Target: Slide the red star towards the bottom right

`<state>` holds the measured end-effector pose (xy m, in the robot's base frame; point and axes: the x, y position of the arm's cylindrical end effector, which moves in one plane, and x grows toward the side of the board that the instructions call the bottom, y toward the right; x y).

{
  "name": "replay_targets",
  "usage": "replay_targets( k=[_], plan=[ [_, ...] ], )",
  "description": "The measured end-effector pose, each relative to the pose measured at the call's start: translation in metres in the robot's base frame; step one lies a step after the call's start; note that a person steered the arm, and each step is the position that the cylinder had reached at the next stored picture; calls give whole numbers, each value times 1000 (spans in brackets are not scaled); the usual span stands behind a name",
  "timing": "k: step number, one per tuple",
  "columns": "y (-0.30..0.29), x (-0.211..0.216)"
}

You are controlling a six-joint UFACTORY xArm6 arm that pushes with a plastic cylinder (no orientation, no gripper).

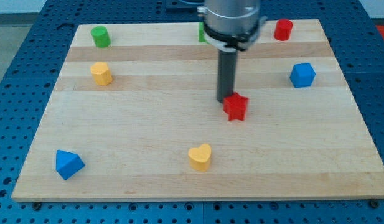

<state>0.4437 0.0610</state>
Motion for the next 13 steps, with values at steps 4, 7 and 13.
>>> replay_targets(
  k=[4,7,13],
  plan=[
    [-16,14],
    [-2,53],
    [90,59]
  ],
)
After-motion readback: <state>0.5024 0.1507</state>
